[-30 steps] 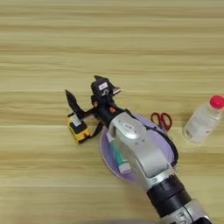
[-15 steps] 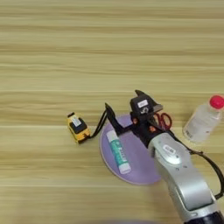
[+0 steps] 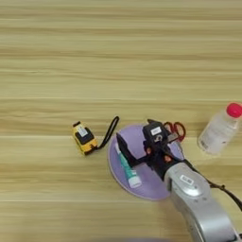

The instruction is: Move the objects on the table

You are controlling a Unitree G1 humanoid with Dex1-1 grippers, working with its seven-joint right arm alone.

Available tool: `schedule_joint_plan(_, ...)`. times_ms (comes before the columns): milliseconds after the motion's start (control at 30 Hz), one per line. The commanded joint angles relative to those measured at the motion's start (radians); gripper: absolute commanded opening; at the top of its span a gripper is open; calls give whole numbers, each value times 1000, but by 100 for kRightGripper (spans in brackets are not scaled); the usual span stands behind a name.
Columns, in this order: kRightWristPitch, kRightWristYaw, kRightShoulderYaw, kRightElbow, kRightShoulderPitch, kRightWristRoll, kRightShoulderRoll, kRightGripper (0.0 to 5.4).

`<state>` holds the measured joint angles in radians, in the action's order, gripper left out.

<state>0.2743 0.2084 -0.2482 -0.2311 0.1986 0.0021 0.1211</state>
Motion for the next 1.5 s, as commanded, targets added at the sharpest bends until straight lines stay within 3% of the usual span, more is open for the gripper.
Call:
schedule_joint_plan(33,-38,-1,1,-13,-29,-6,-7,538)
schedule_joint_plan(833,-147,-14,15,238,-80,-60,-18,538)
schedule_joint_plan(1500,-139,-18,12,294,-89,-88,-31,538)
